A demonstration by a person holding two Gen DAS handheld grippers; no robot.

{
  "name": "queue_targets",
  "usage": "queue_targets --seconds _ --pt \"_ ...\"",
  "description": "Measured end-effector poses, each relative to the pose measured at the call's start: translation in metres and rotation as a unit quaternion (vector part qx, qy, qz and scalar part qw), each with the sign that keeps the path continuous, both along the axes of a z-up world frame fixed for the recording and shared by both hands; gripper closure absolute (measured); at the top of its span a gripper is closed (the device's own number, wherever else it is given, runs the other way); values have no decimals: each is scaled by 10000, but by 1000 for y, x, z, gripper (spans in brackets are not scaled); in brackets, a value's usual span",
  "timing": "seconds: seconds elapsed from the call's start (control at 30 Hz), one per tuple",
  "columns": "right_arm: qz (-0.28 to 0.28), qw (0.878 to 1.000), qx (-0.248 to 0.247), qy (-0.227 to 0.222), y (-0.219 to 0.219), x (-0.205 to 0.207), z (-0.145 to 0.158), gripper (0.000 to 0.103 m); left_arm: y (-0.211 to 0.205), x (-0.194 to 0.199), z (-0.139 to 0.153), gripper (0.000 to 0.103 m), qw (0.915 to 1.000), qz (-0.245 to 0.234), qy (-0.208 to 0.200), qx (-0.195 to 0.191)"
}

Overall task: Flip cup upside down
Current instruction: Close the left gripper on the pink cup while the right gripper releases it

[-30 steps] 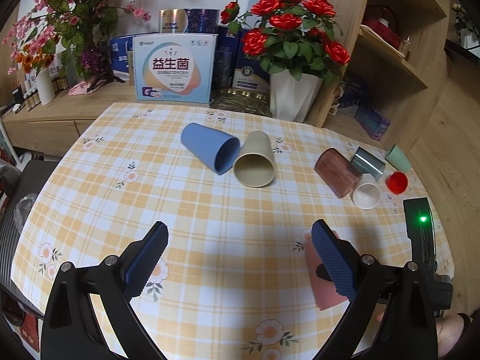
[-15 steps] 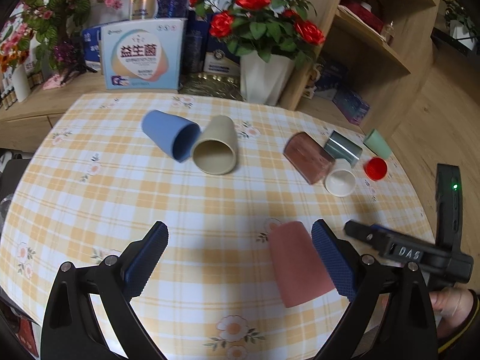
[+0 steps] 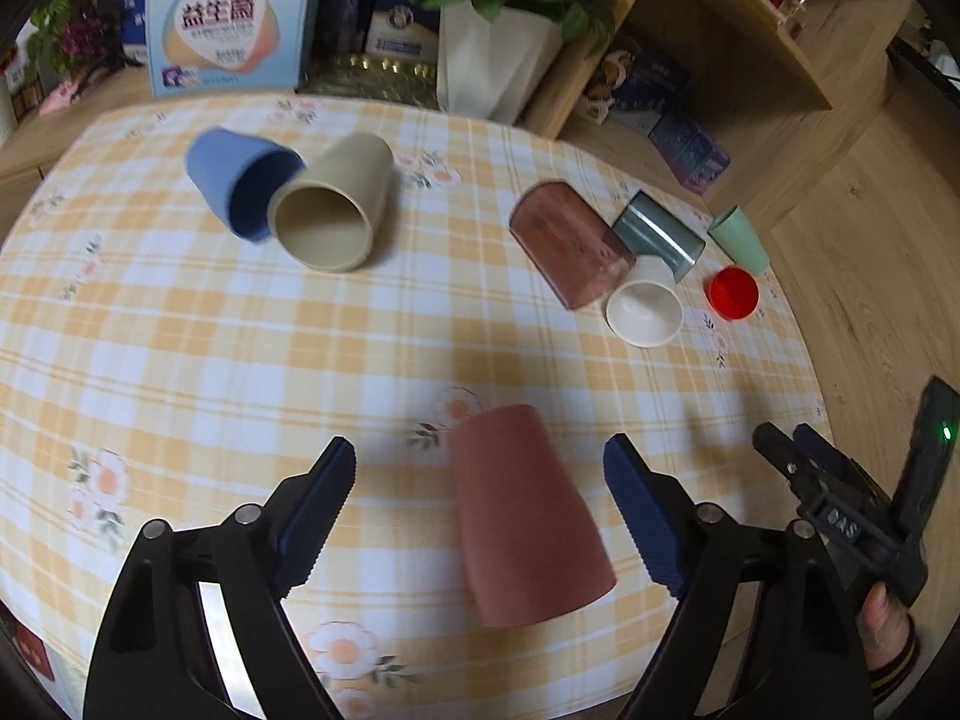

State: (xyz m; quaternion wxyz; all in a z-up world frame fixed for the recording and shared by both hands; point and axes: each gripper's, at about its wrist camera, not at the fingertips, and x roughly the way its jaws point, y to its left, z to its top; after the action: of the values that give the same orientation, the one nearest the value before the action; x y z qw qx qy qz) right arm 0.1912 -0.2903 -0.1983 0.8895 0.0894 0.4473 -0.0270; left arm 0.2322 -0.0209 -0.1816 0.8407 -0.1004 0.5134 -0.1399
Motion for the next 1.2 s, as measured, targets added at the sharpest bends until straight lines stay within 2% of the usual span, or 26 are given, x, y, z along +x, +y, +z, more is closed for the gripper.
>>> queue_targets --seconds 0.1,0.27,0.57,0.8,0.93,1.1,1.2 --pt "-82 9997 -222 23 -11 -2 -3 11 -12 10 -13 26 9995 25 302 -71" --pt "-253 9994 -238 53 -29 -7 -9 11 -25 24 -35 34 9972 84 720 -209" --pt "-341 9993 -61 124 -45 -12 -17 11 -36 43 -59 34 9911 254 1274 -284" --pt "-362 9993 -47 107 -47 -14 -16 11 -36 47 -69 37 9881 343 1460 -343" --pt "-361 9993 -49 107 -47 -14 -16 11 -38 49 -74 44 9863 299 1541 -500" --pt "-381 9992 -51 95 -46 -14 -15 11 -43 47 -75 46 9868 237 1523 -497" --pt "-380 9992 -51 73 -46 -15 -13 11 -40 41 -72 47 9893 226 1353 -491"
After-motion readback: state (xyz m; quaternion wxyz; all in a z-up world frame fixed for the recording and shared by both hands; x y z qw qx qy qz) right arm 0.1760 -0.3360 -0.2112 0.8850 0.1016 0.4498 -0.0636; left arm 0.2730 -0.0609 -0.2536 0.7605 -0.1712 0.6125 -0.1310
